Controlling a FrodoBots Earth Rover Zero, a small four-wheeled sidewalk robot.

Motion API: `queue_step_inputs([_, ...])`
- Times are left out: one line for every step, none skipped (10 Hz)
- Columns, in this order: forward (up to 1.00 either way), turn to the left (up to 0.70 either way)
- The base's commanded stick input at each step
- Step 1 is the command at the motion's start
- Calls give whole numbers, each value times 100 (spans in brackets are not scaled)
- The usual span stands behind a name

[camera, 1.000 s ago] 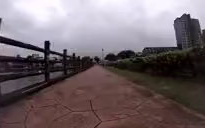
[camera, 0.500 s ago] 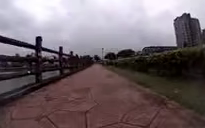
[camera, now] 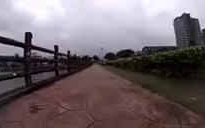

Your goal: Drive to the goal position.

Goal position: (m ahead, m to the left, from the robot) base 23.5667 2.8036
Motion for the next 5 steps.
queue_step_inputs([100,25])
queue_step_inputs([100,40])
queue_step_inputs([100,0])
queue_step_inputs([100,0])
queue_step_inputs([100,0])
